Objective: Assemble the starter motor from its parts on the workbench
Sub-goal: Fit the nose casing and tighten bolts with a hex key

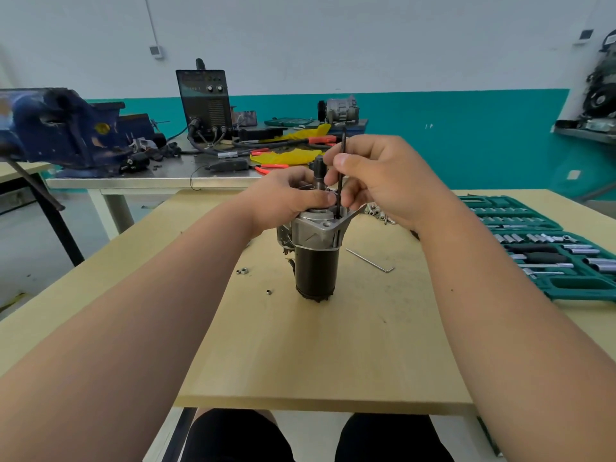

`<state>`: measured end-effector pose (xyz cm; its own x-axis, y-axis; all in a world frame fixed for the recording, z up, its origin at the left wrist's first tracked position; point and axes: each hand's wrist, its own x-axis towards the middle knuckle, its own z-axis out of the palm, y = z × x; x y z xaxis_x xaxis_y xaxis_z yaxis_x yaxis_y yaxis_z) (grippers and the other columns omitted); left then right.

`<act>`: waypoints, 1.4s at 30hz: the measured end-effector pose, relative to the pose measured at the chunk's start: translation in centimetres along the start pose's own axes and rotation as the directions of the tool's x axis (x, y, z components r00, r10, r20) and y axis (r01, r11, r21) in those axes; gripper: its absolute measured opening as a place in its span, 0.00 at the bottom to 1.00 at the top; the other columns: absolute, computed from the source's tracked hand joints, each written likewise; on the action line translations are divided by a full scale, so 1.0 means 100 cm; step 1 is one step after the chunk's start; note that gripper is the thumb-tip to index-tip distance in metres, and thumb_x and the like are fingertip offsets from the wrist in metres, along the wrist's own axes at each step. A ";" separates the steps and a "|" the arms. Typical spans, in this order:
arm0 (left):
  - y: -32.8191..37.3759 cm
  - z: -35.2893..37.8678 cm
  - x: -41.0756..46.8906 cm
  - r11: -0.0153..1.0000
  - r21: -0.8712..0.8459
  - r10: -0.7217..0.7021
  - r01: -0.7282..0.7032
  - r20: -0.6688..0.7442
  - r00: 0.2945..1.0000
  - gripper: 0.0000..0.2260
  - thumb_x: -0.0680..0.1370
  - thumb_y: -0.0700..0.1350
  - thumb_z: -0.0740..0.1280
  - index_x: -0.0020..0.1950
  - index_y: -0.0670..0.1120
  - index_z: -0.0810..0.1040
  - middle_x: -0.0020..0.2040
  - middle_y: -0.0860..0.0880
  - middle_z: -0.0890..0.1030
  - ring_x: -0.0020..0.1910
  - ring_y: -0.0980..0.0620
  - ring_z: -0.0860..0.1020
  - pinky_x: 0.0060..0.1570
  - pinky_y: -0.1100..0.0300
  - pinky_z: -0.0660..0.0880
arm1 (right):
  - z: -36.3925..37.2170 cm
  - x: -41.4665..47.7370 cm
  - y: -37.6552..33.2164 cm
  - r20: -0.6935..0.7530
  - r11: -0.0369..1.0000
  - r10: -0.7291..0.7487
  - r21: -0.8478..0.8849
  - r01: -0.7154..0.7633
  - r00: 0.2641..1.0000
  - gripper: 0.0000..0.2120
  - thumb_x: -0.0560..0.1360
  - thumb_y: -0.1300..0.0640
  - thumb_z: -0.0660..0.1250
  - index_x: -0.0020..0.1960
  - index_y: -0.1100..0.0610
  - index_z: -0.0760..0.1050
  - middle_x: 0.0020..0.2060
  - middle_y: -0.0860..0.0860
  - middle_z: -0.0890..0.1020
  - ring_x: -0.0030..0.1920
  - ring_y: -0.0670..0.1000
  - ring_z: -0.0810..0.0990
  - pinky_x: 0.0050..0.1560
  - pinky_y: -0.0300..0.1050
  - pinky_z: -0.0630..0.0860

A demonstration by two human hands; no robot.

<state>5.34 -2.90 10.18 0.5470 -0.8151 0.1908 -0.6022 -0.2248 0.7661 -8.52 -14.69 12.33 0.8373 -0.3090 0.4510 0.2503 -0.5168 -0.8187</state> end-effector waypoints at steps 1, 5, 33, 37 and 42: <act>0.000 0.000 0.000 1.000 -0.003 -0.001 0.001 -0.004 1.000 0.16 0.72 0.55 0.73 0.57 0.52 0.78 0.53 0.49 0.81 0.54 0.49 0.79 0.57 0.49 0.75 | -0.003 0.000 0.000 0.035 1.000 0.003 0.025 -0.004 0.999 0.09 0.81 0.61 0.60 0.48 0.53 0.79 0.36 0.48 0.83 0.30 0.49 0.79 0.31 0.41 0.77; -0.002 -0.001 0.001 1.000 -0.011 -0.003 0.003 -0.009 1.000 0.14 0.72 0.56 0.73 0.54 0.54 0.78 0.50 0.50 0.81 0.51 0.50 0.80 0.51 0.53 0.76 | -0.010 -0.001 0.001 0.072 0.999 -0.032 -0.031 0.034 0.997 0.09 0.80 0.60 0.62 0.48 0.52 0.80 0.39 0.49 0.85 0.35 0.51 0.83 0.34 0.43 0.80; -0.002 -0.001 0.003 0.998 -0.060 -0.013 0.012 -0.017 1.000 0.14 0.73 0.53 0.73 0.56 0.50 0.78 0.49 0.50 0.83 0.49 0.52 0.81 0.46 0.57 0.76 | -0.005 -0.001 0.004 -0.003 0.998 -0.042 -0.044 0.042 0.999 0.09 0.79 0.62 0.63 0.49 0.51 0.79 0.35 0.47 0.83 0.34 0.48 0.82 0.35 0.44 0.82; -0.002 -0.002 0.003 0.998 -0.050 -0.022 0.022 -0.005 1.000 0.16 0.73 0.53 0.73 0.58 0.48 0.78 0.52 0.47 0.83 0.51 0.50 0.81 0.50 0.54 0.76 | -0.007 0.002 0.003 0.018 0.996 -0.047 -0.078 0.048 0.999 0.11 0.82 0.59 0.58 0.50 0.49 0.78 0.36 0.46 0.83 0.34 0.51 0.82 0.35 0.45 0.82; -0.001 -0.002 0.001 0.999 -0.028 -0.015 0.015 -0.012 1.000 0.16 0.74 0.54 0.72 0.58 0.49 0.77 0.52 0.47 0.82 0.52 0.49 0.81 0.53 0.50 0.78 | -0.005 0.005 0.000 -0.027 0.977 -0.122 -0.178 0.115 0.992 0.10 0.80 0.58 0.61 0.45 0.50 0.80 0.35 0.48 0.83 0.32 0.48 0.81 0.32 0.41 0.80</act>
<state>5.53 -2.84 10.22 0.5629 -0.8051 0.1866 -0.5775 -0.2217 0.7857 -8.40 -15.26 12.71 0.7870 -0.2656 0.5569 0.2544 -0.6826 -0.6851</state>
